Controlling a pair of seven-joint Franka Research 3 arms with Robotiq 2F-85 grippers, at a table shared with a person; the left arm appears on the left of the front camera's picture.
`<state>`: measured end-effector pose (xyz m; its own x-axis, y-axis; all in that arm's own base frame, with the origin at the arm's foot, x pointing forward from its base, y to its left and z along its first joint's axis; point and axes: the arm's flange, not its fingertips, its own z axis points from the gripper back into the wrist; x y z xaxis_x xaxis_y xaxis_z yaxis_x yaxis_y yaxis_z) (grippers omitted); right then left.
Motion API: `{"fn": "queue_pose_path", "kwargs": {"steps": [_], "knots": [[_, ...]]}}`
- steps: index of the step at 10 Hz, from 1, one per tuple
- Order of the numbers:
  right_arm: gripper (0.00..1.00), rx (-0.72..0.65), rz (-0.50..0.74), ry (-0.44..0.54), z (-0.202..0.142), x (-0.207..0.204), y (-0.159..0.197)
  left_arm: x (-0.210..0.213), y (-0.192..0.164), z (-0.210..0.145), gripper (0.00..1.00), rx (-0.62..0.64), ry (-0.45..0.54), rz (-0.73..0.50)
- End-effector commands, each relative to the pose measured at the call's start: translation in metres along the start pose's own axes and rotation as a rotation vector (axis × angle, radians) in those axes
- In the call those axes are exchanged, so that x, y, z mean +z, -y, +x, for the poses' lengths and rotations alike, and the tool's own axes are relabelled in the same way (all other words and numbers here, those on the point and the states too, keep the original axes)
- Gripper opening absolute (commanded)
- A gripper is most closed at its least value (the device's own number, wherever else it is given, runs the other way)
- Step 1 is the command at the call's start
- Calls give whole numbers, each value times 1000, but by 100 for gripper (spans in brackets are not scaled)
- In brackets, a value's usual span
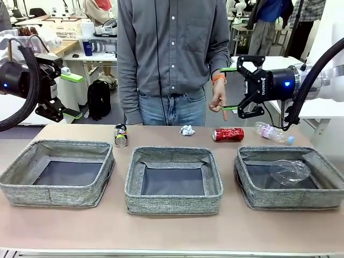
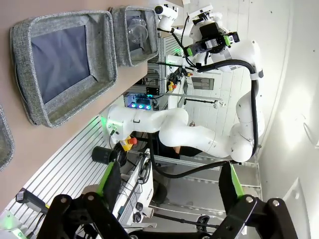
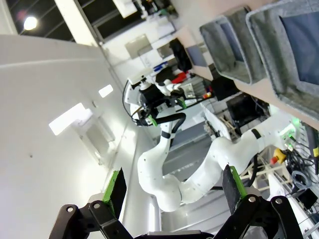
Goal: Sort the waste into the appropriate baskets.
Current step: Pick up the waste item pointed out by the person.
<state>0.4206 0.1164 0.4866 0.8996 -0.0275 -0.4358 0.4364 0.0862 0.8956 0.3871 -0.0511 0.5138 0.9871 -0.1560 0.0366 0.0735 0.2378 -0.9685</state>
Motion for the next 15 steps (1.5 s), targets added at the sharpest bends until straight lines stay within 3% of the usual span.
{"fn": "queue_pose_path", "kwargs": {"steps": [1, 2, 4, 5, 6, 8, 9, 10, 11, 13, 14, 15], "knots": [[100, 354, -301, 76, -3, -6, 6, 1, 2, 0, 100, 10, -7, 6], [100, 637, -497, 41, -9, -12, 5, 1, 2, 0, 100, 10, -7, 6], [100, 1125, -1074, 91, -22, -20, -2, 1, 2, 0, 100, 10, -7, 6], [100, 1395, -1134, -74, -28, -21, -8, 1, 2, 0, 100, 10, -7, 6], [100, 1553, -1087, -223, -30, -19, -16, 1, 2, 0, 100, 10, -7, 6], [100, 1781, -1147, -495, -36, -18, -19, 1, 2, 0, 100, 10, -7, 6], [100, 1878, -1160, -474, -46, -22, -20, 1, 2, 0, 100, 10, -7, 6], [100, 1738, -1176, -28, -52, -33, -29, 1, 2, 0, 100, 10, -7, 6], [100, 1605, -1186, 524, -49, -42, -36, 1, 2, 0, 100, 10, -7, 6], [100, 1580, -1169, 476, -23, -42, -33, 1, 2, 0, 100, 10, -7, 6], [100, 1461, -1210, 484, -13, -38, -36, 1, 2, 0, 100, 10, -7, 6], [100, 1279, -1157, 121, -44, -34, -64, 1, 2, 0, 100, 10, -7, 6]]}}
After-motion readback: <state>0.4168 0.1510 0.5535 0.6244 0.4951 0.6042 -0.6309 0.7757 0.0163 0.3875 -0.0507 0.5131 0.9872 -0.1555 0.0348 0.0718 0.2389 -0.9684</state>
